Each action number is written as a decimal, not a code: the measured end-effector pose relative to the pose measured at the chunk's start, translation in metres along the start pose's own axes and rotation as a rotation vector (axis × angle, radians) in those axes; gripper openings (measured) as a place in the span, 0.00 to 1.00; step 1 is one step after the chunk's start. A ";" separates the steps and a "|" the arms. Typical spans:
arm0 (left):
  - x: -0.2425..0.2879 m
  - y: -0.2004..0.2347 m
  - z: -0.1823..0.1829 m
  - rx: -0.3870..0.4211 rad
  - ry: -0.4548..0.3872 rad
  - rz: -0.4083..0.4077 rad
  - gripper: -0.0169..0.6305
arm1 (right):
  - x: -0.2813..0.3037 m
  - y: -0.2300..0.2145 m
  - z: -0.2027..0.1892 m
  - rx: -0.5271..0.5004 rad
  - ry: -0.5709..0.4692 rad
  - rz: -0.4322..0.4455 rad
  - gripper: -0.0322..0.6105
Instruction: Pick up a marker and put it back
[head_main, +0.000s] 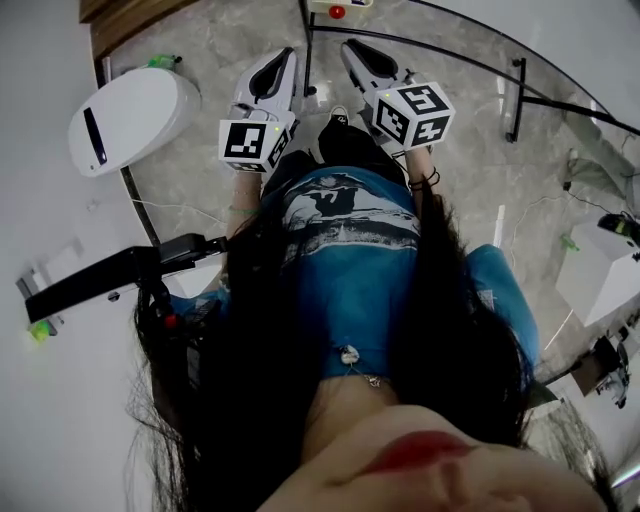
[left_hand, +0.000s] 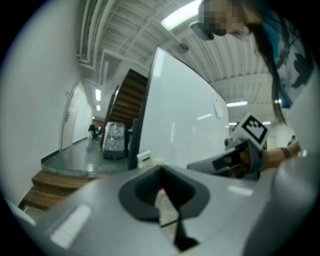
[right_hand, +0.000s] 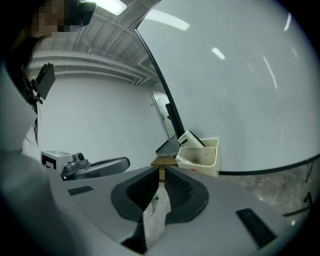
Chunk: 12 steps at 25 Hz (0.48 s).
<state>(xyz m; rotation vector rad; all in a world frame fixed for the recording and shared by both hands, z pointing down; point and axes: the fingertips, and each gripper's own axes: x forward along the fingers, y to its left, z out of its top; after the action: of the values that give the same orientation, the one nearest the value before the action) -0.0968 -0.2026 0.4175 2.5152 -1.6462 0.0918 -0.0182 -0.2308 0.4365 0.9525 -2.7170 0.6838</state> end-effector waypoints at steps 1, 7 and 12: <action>0.009 0.003 0.002 -0.003 -0.002 0.009 0.03 | 0.007 -0.006 0.004 -0.032 0.016 0.007 0.07; 0.047 0.019 0.008 0.001 0.011 0.058 0.03 | 0.050 -0.023 0.022 -0.206 0.098 0.070 0.24; 0.056 0.029 0.005 0.004 0.031 0.071 0.03 | 0.078 -0.026 0.028 -0.338 0.122 0.082 0.26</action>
<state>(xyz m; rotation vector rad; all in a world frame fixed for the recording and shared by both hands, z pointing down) -0.1006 -0.2658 0.4217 2.4453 -1.7250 0.1406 -0.0636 -0.3042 0.4461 0.6993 -2.6566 0.2684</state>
